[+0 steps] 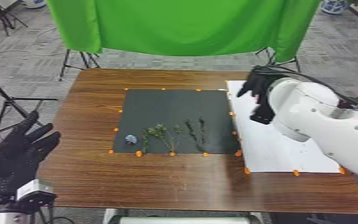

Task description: Arrange flowers

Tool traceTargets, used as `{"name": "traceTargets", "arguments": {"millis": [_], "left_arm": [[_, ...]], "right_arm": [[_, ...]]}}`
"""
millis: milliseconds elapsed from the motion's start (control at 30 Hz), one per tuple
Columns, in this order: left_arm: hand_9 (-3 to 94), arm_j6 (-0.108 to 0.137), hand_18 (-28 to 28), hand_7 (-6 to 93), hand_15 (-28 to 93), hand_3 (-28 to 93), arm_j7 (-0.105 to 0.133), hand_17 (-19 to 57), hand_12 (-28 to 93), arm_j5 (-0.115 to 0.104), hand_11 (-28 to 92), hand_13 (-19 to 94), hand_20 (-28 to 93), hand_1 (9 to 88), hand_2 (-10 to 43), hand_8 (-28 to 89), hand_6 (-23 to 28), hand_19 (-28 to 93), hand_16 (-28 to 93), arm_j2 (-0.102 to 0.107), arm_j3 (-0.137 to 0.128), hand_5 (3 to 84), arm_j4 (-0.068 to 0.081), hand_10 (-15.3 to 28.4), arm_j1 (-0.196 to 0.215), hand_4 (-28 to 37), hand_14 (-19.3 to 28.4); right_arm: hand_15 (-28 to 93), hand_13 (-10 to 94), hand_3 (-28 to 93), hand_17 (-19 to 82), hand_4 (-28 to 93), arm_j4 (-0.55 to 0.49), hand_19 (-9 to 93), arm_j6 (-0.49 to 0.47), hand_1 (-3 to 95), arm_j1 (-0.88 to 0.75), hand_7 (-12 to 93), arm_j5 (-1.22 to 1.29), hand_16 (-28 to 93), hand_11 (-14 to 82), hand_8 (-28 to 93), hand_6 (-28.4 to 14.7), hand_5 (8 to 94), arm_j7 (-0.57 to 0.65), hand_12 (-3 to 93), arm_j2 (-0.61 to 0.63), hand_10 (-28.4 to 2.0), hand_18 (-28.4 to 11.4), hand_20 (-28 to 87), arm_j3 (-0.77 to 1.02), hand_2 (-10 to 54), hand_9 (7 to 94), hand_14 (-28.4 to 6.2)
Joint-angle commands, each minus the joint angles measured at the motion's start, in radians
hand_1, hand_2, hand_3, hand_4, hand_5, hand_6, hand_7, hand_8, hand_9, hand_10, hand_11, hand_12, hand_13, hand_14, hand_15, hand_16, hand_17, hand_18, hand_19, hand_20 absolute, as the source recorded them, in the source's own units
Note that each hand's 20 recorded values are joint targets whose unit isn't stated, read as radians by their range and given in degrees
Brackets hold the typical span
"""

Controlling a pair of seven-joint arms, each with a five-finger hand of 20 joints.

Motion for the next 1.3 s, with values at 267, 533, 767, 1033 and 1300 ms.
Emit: {"name": "traceTargets", "arguments": {"millis": [267,533,767,1033,1300], "left_arm": [[30.4,0.041,28.4,7.8,56,62,0.107,-7.5,11,-0.104,26,21,0,29.0,6.9,-7,8.1,53,-12,0.106,0.016,33.7,0.000,19.1,0.028,-20.7,27.5],[30.5,0.038,28.4,7.8,56,63,0.111,-7.5,11,-0.106,26,21,-1,29.1,6.9,-7,8.1,53,-12,0.109,0.017,33.6,-0.003,19.2,0.025,-20.4,27.6],[30.5,0.033,28.4,7.9,56,63,0.110,-7.5,11,-0.105,26,21,-1,29.3,7.0,-7,8.0,53,-12,0.104,0.023,33.5,0.002,19.2,0.017,-20.3,27.5],[30.4,0.031,28.4,7.9,56,63,0.105,-7.6,11,-0.106,26,21,-1,29.3,7.0,-7,8.0,53,-12,0.109,0.030,33.5,0.004,19.0,0.004,-20.3,27.5],[30.4,0.025,28.4,8.0,56,63,0.094,-7.6,11,-0.104,26,21,-1,29.4,7.0,-7,8.0,53,-12,0.104,0.029,33.5,0.005,19.2,0.004,-20.4,27.4]], "right_arm": [[55,76,77,52,-23,0.100,93,-0.079,39.3,-0.040,16,0.040,12,16.5,-10,-3.1,58.0,0.154,14.4,0.052,-19.1,-14.3,15,0.046,-3.7,69.1,-11.3],[55,78,76,54,-23,0.155,93,-0.120,39.5,-0.046,14,0.064,12,16.5,-10,-3.6,57.4,0.205,14.2,0.027,-19.7,-14.5,17,0.046,-4.1,71.0,-11.4],[55,78,76,54,-23,0.158,93,-0.117,39.8,-0.057,14,0.070,12,16.4,-10,-3.7,56.9,0.198,14.1,0.022,-20.0,-14.3,17,0.047,-4.1,71.1,-11.3],[55,78,76,54,-23,0.185,93,-0.142,40.0,-0.056,13,0.087,12,16.4,-10,-3.1,56.3,0.215,14.2,-0.004,-19.8,-14.2,17,0.039,-4.3,71.3,-11.1],[55,78,76,54,-23,0.190,93,-0.155,40.5,-0.082,13,0.102,12,15.6,-10,-3.1,57.3,0.235,13.9,-0.012,-20.0,-14.1,17,0.044,-4.7,70.5,-11.3]]}}
